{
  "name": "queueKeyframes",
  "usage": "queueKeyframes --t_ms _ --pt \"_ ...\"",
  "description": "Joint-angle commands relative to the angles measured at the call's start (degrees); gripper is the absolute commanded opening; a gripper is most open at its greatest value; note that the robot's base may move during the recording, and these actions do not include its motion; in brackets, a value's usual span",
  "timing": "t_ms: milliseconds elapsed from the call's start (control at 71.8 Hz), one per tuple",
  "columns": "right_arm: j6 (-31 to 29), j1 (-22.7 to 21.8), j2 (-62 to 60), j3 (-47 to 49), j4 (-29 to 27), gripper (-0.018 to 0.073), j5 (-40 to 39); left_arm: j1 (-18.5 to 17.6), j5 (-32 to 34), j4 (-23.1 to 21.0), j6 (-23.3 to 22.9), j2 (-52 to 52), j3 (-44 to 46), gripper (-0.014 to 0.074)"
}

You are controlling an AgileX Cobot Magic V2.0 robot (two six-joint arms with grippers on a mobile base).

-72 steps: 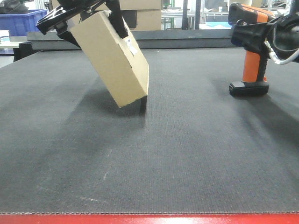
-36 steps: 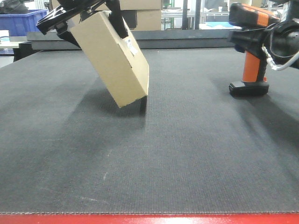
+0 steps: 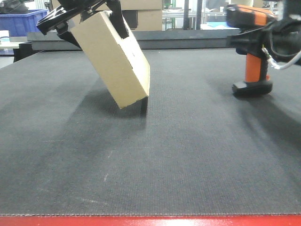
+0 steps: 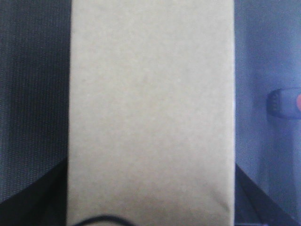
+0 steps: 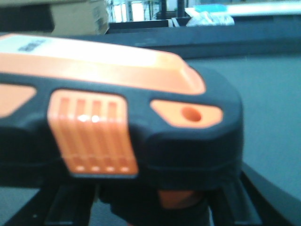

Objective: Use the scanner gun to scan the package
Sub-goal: 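Lift the scanner and point it toward the held box label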

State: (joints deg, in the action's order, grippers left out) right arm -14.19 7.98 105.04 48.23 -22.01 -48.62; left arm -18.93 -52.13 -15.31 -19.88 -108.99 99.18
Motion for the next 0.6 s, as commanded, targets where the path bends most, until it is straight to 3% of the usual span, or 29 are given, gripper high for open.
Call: queueKeyframes --t_ms 0,181,376,474,585 --pt "-9.17 0.13 -3.09 0.34 0.66 -0.0168 -3.80 -0.34 0.52 -0.67 -0.23 0.60 0.26 -0.0111" --pt "-19.21 0.13 -3.66 0.34 0.66 -0.0168 -3.52 -0.34 0.52 -1.02 -0.23 0.60 0.26 -0.0111" --pt "-19.09 0.13 -3.66 0.34 0.66 -0.0168 -4.66 -0.34 0.52 -1.02 -0.23 0.60 0.26 -0.0111" --pt "-14.65 0.13 -3.66 0.34 0.66 -0.0168 -5.67 -0.34 0.52 -1.02 -0.23 0.60 0.26 -0.0111" --pt "-1.91 0.13 -3.52 0.34 0.66 -0.0168 -5.92 -0.34 0.52 -1.02 -0.23 0.60 0.26 -0.0111"
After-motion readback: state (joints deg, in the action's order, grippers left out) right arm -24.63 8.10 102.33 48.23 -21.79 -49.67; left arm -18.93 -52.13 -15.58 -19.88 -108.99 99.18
